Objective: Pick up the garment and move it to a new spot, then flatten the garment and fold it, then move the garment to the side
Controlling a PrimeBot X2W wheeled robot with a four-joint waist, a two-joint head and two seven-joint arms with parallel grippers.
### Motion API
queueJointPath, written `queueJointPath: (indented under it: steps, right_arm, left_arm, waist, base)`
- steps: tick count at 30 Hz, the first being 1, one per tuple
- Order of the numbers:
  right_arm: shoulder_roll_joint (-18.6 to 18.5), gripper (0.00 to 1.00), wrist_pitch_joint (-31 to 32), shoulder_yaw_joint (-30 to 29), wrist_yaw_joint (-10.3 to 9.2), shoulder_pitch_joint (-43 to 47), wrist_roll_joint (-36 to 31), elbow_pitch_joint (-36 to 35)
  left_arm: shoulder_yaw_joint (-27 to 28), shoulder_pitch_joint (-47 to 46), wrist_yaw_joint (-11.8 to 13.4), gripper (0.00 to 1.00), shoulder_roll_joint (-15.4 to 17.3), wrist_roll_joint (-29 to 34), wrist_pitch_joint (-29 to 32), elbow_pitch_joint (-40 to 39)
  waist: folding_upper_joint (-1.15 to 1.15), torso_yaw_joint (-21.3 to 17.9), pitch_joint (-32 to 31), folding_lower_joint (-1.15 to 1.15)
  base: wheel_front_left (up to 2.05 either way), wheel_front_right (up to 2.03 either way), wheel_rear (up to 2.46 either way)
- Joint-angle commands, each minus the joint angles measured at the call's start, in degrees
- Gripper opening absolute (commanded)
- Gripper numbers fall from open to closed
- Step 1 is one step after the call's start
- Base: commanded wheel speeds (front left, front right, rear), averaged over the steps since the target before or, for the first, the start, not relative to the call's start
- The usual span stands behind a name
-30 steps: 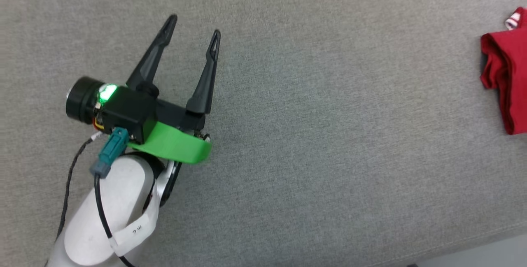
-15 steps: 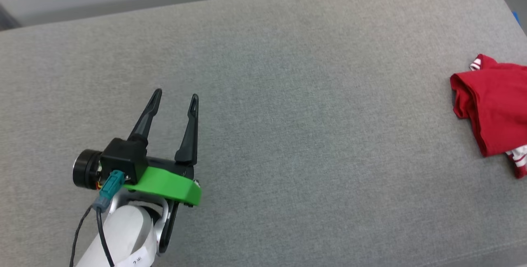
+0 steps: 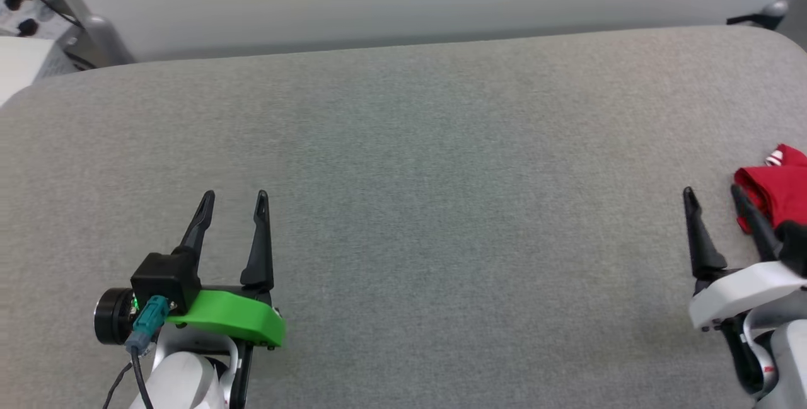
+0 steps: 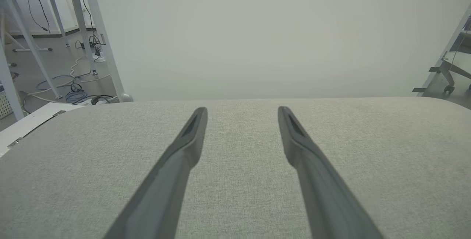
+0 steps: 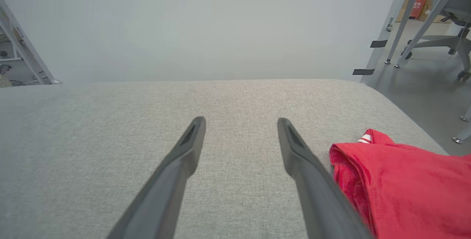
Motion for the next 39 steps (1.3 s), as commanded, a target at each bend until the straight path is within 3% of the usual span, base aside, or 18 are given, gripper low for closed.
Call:
queueJointPath:
  steps: [1, 8, 23, 39]
  right_arm:
    - [0.77, 1.00, 0.10, 0.17, -0.04, 1.47, -0.37, -1.66]
    - [4.54, 1.00, 2.24, 0.43, -0.04, 7.95, -2.39, -10.40]
    - [10.51, 1.00, 9.18, -3.26, -0.04, 21.82, -5.90, -28.02]
    - [11.32, 1.00, 11.85, -2.67, -0.04, 23.78, -6.39, -32.53]
  left_arm:
    - [0.42, 1.01, 0.29, 1.00, -0.18, -0.56, -0.52, 0.25]
    - [1.55, 3.46, 0.07, 1.00, 0.19, -0.78, -0.71, 1.38]
    - [0.70, 7.08, -1.15, 1.00, 0.60, -1.20, -0.62, 3.17]
    - [0.08, 7.96, -0.52, 1.00, 0.67, -1.70, -0.24, 2.95]
  waist:
    - [0.00, 2.32, -1.97, 0.01]
    - [0.00, 3.86, -4.87, 0.01]
    - [0.00, 3.08, -8.66, 0.01]
    - [0.00, 3.30, -8.76, 0.01]
  base:
    - [0.00, 0.00, 0.00]
    - [0.00, 0.00, 0.00]
    - [0.00, 0.00, 0.00]
    - [0.00, 0.00, 0.00]
